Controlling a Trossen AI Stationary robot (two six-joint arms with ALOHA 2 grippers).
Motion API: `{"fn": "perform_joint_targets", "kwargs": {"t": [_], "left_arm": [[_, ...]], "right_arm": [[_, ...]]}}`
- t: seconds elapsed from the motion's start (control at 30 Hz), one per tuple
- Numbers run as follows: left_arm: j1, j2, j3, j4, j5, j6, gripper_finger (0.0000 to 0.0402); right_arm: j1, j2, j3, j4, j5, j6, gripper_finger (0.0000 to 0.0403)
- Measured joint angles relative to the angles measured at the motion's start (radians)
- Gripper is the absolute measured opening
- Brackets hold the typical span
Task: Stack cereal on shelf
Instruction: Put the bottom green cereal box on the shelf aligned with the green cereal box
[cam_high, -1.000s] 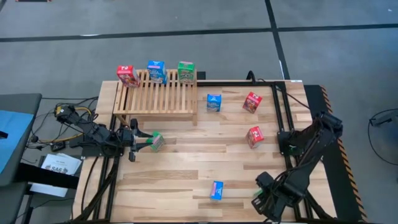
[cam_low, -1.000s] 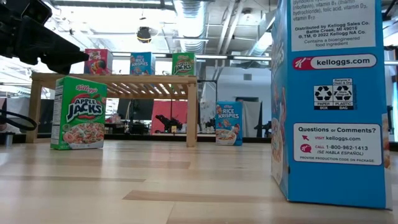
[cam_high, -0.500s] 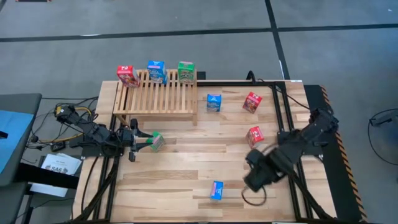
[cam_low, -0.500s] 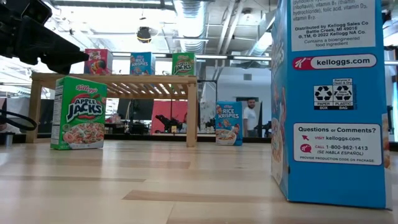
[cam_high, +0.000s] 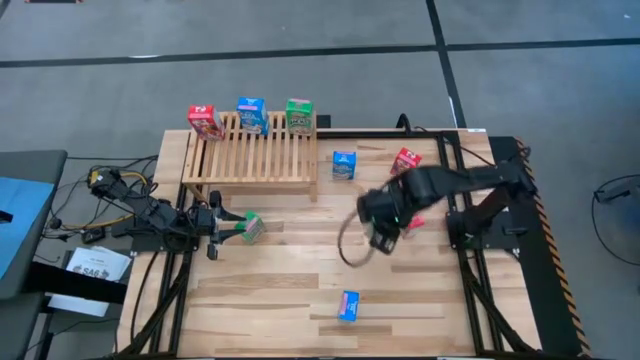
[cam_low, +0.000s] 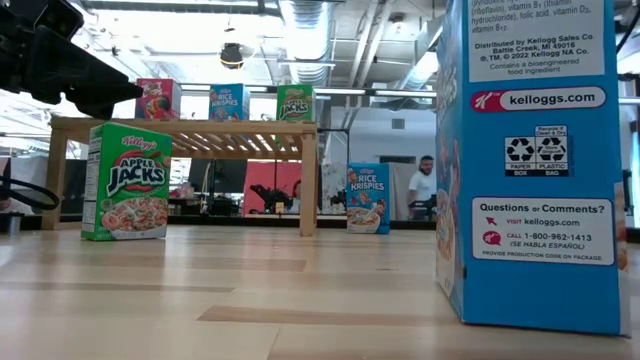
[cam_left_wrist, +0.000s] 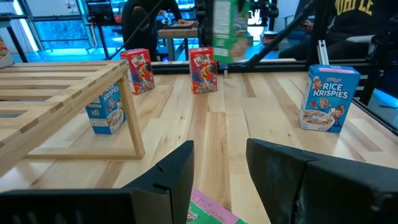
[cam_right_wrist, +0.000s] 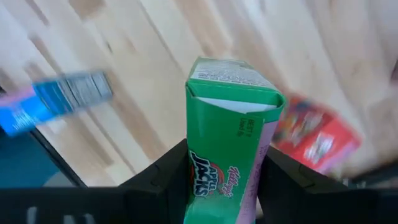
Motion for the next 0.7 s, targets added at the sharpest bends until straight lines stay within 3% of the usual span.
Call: {"fn": "perform_joint_targets", "kwargs": {"t": [0.4,0.7], "left_arm": [[0.000,0.000,0.000,0.000,0.000,0.000,0.0138],[0.000,0.000,0.000,0.000,0.000,0.000,0.0138]], "right_arm": [[-0.345,0.000,0.119,0.166,0.000,-0.466,0.0178],[-0.492,0.014,0.218,0.313,0.000,-0.709,0.0178]]}}
